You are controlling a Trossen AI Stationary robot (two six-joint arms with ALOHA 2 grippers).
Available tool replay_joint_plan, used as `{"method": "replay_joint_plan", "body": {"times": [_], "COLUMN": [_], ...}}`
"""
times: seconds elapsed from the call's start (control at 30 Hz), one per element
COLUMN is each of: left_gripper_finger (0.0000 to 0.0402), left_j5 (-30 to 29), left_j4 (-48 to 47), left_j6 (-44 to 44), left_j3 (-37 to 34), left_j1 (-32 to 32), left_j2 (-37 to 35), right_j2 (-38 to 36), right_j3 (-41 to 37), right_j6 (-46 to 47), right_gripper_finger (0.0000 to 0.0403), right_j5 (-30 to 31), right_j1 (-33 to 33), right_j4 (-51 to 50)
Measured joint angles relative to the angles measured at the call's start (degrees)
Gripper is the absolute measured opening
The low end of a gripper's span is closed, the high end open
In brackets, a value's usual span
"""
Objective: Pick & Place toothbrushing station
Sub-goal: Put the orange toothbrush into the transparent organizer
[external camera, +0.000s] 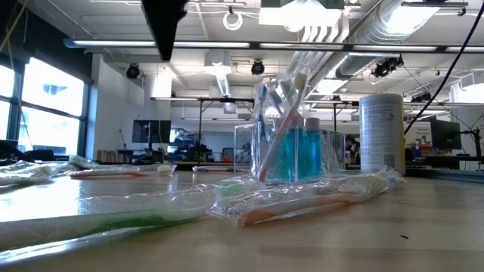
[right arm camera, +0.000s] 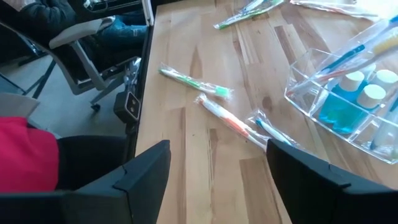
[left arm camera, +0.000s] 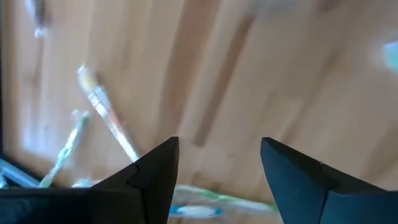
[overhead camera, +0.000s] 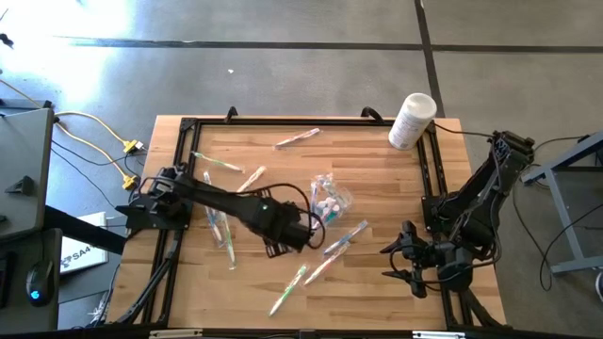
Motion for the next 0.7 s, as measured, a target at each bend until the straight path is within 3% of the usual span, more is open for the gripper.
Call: {"method": "replay_joint_plan", "body": {"times": [0.43,0.7], "left_gripper_finger": [0.0219,0.0219], "left_j5": [5.49,6.54], "left_j4": [-0.21,12.86], "left_j6": [4.44,8.38], "left_j3": [-26.35,-36.43], "left_j1": [21.48,32.05], "left_j2": [-4.90,-6.80], "right_j2": [6.18,9.80], "right_j3": [0.00,0.00], "right_j6": [-0.44,-0.23], "right_gripper_finger": [0.0259,0.0259], "right_j5": [0.21,0.26], "right_j1": [0.00,0.01], "right_j4": [-1.77,-1.81]}}
